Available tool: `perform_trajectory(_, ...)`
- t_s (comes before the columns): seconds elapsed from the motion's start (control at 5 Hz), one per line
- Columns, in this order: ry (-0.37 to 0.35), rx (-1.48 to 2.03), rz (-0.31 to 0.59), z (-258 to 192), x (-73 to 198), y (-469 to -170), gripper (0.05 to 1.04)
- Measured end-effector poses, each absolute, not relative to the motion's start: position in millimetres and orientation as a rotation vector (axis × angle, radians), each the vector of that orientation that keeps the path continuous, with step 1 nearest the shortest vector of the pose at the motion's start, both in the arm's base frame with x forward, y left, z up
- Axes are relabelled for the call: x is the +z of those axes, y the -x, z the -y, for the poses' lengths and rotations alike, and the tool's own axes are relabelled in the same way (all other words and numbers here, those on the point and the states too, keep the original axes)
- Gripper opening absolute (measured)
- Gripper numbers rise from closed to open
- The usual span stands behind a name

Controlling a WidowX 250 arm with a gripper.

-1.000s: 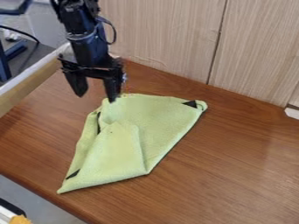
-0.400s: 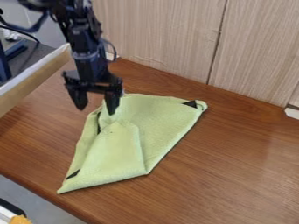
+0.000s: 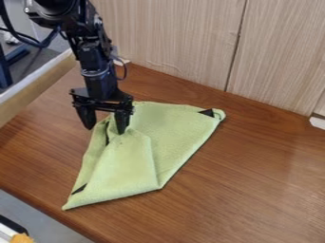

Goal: Unfold the cloth from left to right

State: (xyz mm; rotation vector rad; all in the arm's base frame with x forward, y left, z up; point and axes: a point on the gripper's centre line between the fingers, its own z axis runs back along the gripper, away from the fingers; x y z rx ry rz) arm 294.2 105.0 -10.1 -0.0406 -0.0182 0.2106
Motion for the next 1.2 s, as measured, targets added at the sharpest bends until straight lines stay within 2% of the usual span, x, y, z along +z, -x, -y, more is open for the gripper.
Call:
perform_trajectory(0.2,0.036,0.232,0.022,-109,-10,-296,0.910)
perform_trajectory(0.6,-0.004,0.229,0.008,-111,-16,-296,0.328)
perform_trajectory(0.8,-0.015,0.227,0.009,-107,-17,-297,0.133)
perform_trajectory(1.0,-0.014,0.232,0.008,-108,-17,-296,0.059)
perform_trajectory(1.2,-0.001,0.291,0.009,-119,-12,-291,0.055)
